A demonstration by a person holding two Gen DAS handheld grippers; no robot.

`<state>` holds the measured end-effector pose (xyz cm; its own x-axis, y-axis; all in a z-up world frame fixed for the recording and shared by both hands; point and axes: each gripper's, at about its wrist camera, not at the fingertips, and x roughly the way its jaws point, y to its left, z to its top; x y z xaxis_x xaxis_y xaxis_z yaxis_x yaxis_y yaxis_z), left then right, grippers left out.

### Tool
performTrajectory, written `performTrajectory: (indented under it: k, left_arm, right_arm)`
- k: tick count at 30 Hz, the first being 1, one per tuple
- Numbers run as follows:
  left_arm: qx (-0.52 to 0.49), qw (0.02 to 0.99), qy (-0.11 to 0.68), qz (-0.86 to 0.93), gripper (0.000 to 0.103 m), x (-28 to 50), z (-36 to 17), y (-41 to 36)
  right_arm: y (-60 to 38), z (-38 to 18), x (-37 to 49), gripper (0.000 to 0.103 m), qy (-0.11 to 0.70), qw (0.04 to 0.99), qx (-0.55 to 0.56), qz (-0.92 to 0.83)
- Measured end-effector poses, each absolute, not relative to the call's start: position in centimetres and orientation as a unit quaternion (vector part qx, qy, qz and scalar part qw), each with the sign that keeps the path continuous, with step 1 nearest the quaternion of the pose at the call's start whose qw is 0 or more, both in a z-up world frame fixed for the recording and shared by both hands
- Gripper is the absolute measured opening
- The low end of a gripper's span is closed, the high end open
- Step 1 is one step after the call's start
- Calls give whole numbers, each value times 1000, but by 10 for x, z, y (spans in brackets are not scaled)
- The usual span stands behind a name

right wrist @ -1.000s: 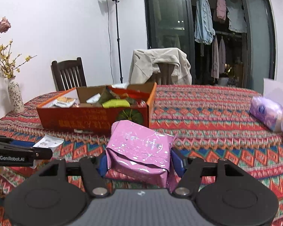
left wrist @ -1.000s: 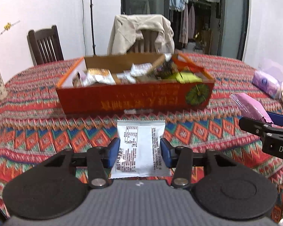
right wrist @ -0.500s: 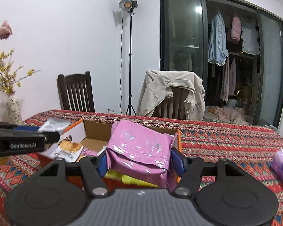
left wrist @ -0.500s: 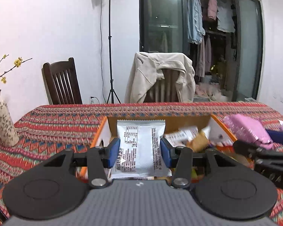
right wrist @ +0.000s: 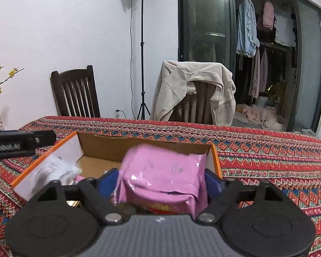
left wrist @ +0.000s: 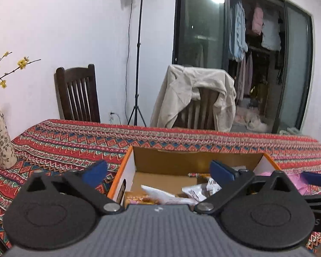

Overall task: Organize snacks
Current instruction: 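Lower both packets into the box and open both grippers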

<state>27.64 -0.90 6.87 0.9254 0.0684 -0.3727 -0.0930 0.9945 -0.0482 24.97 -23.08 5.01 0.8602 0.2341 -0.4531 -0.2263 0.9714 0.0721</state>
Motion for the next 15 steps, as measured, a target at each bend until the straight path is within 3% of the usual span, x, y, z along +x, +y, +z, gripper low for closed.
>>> performTrajectory:
  k: [3,15]
  left_arm:
    - [-46,980,192,30,103,273,68,-3]
    - [-55,987,149,8,103,182,65,6]
  right_arm:
    - [-234,52,242,102,233,964,16,126]
    - [-248,58,157,103,186,971,14,152]
